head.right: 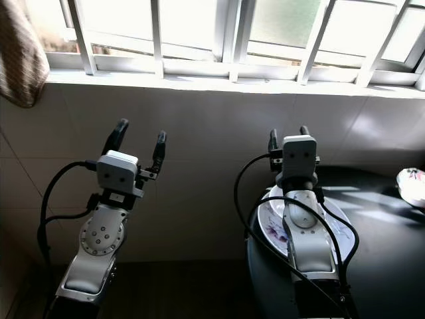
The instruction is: Kitchen organization
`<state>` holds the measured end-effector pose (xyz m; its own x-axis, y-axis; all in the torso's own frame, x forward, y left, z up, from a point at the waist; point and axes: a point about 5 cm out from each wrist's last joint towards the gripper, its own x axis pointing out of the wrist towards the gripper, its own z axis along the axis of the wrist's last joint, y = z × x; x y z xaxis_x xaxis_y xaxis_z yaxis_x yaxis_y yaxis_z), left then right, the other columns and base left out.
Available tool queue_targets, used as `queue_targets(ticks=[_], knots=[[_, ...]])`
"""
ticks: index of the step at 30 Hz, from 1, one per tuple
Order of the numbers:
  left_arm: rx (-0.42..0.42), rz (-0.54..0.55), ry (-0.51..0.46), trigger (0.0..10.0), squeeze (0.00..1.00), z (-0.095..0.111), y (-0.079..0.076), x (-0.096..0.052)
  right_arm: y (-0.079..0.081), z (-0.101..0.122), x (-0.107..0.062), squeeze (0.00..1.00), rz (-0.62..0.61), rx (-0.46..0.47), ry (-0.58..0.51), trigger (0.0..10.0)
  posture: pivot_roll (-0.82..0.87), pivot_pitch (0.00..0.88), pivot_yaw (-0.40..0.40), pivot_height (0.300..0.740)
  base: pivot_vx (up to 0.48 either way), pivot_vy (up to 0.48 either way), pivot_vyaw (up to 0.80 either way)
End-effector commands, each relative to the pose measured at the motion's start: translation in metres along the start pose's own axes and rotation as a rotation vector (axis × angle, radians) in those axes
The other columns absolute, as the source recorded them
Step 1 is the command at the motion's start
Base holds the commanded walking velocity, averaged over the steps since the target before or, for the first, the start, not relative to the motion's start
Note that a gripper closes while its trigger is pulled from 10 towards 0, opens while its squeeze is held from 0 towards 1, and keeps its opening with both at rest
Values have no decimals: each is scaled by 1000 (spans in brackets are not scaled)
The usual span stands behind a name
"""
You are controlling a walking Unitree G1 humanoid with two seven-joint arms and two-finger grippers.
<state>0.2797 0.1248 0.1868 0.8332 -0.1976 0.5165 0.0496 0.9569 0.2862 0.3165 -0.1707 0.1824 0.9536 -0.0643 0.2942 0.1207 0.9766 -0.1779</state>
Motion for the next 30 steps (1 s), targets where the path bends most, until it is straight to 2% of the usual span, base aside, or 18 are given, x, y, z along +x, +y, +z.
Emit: queue_targets(ticks=[1,7,10,11,12,17,20,23,26,30], knots=[[0,-6,11,10000,0,-1,0,-1,0,-4,2,0,-3,11,39,10000,16,0,-51,740,0,0,0],[-2,-9,16,10000,0,-2,-1,-2,-2,-9,4,0,-3,3,75,10000,16,0,-53,740,0,0,0],[-4,-9,26,10000,0,-5,0,-2,-15,-19,9,0,-33,-16,148,10000,16,0,-55,740,0,0,0],[-4,-9,26,10000,0,-5,0,-2,-15,-19,9,0,-33,-16,148,10000,16,0,-55,740,0,0,0],[-4,-10,31,10000,0,-5,-1,-2,-24,-29,11,0,-38,-52,227,10000,16,0,-55,740,0,0,0],[-6,-12,37,10000,0,-7,-1,-3,-49,-47,10,0,-97,-98,365,10000,18,0,-57,740,0,0,0],[-8,-11,41,10000,0,-7,-2,-4,-50,-58,8,0,-25,-69,448,10000,15,0,-57,740,0,0,0],[-12,-16,46,10000,0,-9,-3,-3,-48,-62,10,0,91,-87,467,10000,4,0,-49,740,0,0,0],[-14,-18,47,10000,0,-9,-4,-3,-49,-64,12,0,116,-78,487,10000,4,0,-48,740,0,0,0],[-14,-21,45,10000,0,-9,-3,-1,-56,-74,15,0,165,-97,581,10000,8,0,-47,740,0,0,0]])
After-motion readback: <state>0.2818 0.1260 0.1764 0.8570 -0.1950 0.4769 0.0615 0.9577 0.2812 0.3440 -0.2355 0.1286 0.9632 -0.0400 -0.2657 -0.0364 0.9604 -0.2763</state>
